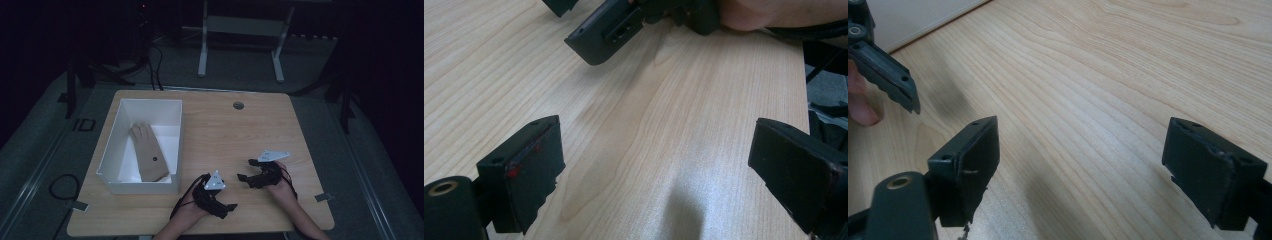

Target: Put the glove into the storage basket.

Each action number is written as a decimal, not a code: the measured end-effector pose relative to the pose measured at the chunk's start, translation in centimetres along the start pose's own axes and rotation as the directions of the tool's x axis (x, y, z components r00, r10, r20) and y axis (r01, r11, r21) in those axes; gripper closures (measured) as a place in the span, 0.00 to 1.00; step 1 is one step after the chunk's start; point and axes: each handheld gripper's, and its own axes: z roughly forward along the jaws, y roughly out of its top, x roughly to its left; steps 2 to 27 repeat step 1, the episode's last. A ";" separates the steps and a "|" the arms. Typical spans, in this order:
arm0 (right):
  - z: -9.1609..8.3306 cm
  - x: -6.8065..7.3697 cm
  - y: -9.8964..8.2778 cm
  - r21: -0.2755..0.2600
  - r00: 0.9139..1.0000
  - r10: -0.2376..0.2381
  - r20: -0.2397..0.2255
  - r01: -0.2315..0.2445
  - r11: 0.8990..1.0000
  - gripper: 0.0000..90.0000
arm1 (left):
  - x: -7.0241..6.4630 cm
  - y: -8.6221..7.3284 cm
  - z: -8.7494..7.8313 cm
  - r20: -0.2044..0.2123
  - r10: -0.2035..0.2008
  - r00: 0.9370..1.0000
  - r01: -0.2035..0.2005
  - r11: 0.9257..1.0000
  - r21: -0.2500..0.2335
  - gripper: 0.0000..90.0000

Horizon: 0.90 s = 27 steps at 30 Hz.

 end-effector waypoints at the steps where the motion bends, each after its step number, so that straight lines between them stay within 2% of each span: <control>1: 0.0 0.0 0.0 -0.001 1.000 -0.001 0.000 0.001 1.000 0.17 | 0.0 0.0 0.0 0.000 0.002 1.000 -0.002 1.000 -0.004 0.09; 27: 0.0 0.0 0.0 -0.001 1.000 -0.001 0.000 0.001 1.000 0.17 | 0.0 0.0 0.0 0.000 0.002 1.000 -0.002 1.000 -0.004 0.09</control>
